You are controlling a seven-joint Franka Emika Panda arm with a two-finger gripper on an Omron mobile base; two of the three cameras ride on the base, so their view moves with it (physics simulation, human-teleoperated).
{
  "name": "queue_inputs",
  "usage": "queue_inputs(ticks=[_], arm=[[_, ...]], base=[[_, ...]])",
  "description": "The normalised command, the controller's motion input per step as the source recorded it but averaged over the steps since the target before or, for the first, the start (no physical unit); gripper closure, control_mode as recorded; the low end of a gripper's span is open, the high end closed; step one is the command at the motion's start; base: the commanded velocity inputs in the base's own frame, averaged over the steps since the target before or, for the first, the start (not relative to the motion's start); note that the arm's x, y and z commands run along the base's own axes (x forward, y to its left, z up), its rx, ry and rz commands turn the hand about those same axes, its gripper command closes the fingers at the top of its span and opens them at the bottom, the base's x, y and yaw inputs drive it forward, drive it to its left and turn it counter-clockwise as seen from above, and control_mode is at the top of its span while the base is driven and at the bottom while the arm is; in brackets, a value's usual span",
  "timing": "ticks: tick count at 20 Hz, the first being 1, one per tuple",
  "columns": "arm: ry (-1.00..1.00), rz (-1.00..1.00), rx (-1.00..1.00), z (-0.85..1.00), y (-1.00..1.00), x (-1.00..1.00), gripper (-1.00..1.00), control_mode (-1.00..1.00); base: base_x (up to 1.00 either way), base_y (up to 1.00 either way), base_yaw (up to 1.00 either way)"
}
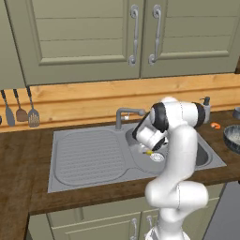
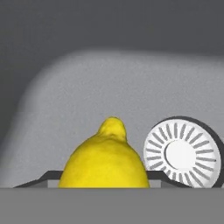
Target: Pick the lemon from the sink and place it in the bowl. Then pick the bowl and place it in the microwave. Then close the microwave door and press the start button.
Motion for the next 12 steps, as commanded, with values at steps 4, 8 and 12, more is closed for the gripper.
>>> queue_inputs(ticks=[4,8,12], arm=[[-0.31,0.0,0.08,1.0,-0.31,-0.57,1.0,-1.0],[-0.22,-0.05,0.1,1.0,-0.41,-0.5,1.0,-1.0],[-0.17,-0.05,0.07,1.0,-0.5,-0.52,1.0,-1.0]], base=[[0.0,0.0,0.0],[0.0,0.0,0.0],[0.0,0.0,0.0]])
